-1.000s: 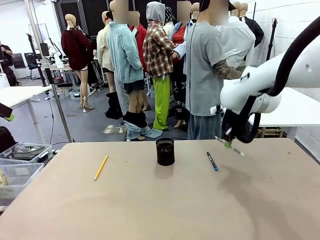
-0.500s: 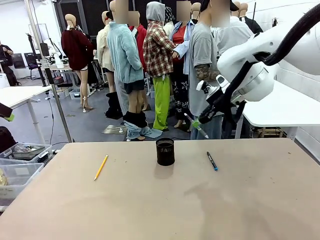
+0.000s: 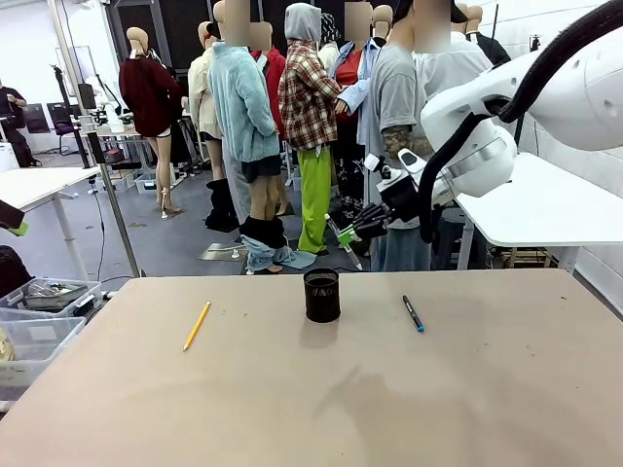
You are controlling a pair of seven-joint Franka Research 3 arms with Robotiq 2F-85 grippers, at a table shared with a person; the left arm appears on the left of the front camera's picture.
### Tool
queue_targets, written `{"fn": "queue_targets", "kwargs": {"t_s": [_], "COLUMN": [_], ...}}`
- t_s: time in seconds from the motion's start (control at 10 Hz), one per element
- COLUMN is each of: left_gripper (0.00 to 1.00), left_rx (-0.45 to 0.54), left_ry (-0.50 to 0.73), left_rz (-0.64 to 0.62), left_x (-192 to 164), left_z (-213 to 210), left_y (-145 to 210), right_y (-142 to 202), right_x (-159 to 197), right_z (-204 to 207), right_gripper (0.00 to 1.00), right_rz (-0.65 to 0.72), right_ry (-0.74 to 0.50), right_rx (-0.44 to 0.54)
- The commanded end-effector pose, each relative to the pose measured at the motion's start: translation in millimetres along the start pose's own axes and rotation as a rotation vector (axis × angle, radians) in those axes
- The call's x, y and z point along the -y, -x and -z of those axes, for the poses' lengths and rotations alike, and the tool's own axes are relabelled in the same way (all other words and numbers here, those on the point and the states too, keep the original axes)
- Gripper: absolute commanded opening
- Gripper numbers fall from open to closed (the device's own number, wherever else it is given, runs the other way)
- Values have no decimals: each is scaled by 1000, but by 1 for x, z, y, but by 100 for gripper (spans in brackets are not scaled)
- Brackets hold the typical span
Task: Place the pens into the pen holder.
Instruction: Pick up a writing instrument from the table and place it into the Pen holder.
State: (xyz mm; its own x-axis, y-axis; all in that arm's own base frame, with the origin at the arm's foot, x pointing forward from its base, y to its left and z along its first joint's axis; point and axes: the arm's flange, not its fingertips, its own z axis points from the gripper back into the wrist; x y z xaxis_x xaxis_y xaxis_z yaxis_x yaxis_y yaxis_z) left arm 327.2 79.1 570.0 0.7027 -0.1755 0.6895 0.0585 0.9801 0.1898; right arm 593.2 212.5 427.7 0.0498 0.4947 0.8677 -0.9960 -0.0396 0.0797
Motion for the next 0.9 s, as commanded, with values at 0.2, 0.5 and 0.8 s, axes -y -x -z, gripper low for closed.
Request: {"fn": "queue_targets", "kwargs": {"t_s": [0.2, 0.5, 0.8], "left_gripper": [100, 100, 100], "left_rx": [10, 10, 10], "left_ry": [-6, -6, -6], "left_rz": [-2, -2, -2], "left_x": [0, 0, 0], "left_z": [1, 1, 1], "left_y": [-1, -1, -1], "right_y": [-18, -13, 3], "right_x": [28, 41, 48], "right_z": [30, 57, 77], "right_gripper": [0, 0, 0], "right_rz": [-54, -18, 0], "right_ry": [-94, -159, -127], "right_rx": [97, 101, 66]}}
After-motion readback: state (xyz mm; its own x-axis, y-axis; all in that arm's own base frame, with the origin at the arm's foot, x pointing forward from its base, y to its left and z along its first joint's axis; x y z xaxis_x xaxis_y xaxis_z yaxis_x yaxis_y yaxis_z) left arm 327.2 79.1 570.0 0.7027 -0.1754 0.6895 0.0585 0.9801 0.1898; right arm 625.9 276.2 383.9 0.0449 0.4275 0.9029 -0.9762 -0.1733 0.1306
